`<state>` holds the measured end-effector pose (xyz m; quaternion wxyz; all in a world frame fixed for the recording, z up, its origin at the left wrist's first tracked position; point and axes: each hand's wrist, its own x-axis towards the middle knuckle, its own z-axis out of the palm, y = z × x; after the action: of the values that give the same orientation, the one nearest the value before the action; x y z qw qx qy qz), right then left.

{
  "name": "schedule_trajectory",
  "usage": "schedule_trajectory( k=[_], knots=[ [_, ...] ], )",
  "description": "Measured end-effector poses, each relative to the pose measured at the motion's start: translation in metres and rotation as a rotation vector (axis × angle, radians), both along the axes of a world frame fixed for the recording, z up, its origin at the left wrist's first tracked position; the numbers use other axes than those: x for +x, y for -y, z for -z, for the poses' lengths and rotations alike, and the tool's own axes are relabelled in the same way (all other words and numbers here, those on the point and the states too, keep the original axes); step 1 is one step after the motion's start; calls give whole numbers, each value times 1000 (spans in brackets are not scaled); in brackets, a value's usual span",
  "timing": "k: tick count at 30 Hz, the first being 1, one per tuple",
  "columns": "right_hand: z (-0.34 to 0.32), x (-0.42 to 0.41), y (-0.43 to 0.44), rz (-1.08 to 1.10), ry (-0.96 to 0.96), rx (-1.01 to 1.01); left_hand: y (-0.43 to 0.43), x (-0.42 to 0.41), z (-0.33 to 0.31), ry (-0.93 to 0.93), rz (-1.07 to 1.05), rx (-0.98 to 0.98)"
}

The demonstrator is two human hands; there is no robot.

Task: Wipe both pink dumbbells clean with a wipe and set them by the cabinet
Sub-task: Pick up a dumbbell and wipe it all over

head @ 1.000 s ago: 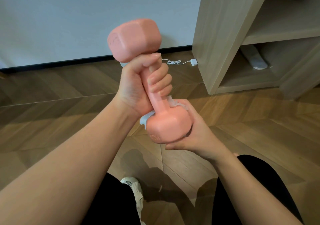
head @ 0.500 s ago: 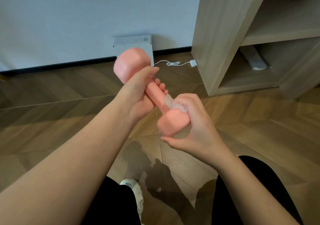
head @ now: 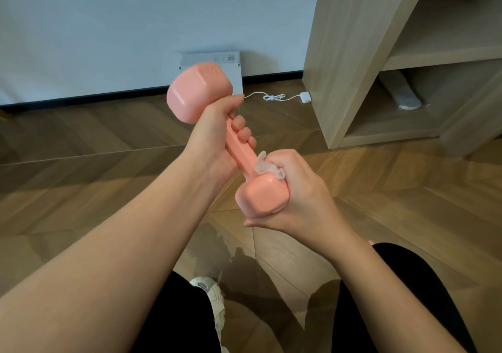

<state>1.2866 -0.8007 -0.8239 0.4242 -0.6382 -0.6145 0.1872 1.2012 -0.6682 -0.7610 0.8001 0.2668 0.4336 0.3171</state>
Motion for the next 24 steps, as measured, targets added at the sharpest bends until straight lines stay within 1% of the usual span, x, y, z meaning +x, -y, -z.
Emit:
schedule_trajectory(
  k=[3,5,7,9,11,13,16,19,21,24],
  knots=[
    [-7,11,2,-46,-177,-122,-1,-3,-4,41,18,35],
    [-8,17,2,-153,-320,-133,-2,-4,-7,71,41,76],
    [-5,19,2,-214,-536,-100,0,-3,-9,84,75,118],
    [-1,18,2,-169,-769,-94,3,-2,-10,107,106,142],
    [-2,14,-1,-91,-931,-146,6,-1,-11,148,126,157],
    [0,12,-4,-29,-1052,-168,7,1,-12,183,139,175],
    [-2,6,-9,28,-1183,-117,8,5,-12,221,140,192],
    [-5,1,-13,58,-1414,-106,10,8,-12,245,147,212],
    [-5,-3,-13,109,-1480,-86,11,10,-11,241,165,229],
    [-1,-8,-9,221,-1410,44,13,12,-11,236,189,241]
  ],
)
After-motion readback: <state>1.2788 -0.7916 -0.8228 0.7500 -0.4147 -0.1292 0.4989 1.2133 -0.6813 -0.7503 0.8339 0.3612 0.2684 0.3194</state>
